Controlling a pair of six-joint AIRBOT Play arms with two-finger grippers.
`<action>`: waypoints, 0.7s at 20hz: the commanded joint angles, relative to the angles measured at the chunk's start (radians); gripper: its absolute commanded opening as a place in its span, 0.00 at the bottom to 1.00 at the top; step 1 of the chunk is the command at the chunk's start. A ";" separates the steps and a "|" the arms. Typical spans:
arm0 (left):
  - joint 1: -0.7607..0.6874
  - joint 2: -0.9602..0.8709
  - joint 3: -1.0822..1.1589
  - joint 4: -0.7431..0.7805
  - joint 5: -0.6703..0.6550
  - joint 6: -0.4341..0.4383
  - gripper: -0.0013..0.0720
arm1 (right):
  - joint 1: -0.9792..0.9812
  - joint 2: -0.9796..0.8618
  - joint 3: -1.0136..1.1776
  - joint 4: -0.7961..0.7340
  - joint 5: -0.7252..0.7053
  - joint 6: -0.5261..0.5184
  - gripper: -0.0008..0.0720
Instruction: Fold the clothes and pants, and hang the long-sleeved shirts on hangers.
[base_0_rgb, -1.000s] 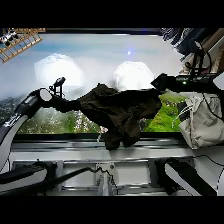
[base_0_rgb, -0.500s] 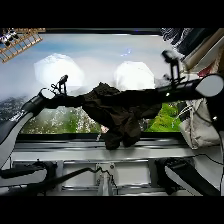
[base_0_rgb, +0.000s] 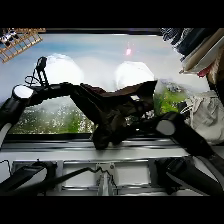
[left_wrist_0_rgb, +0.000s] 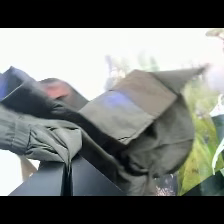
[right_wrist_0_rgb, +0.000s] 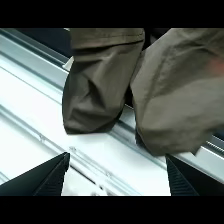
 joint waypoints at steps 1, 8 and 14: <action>-0.001 0.045 0.000 -0.001 0.003 0.003 0.03 | 0.133 -0.105 -0.034 -0.007 -0.175 0.143 0.97; -0.001 0.048 0.000 0.014 0.003 0.003 0.03 | 0.344 -0.295 -0.034 -0.008 -0.425 0.356 0.98; -0.001 0.062 0.000 0.019 0.014 0.004 0.03 | 0.271 -0.372 -0.030 -0.011 -0.599 0.367 0.41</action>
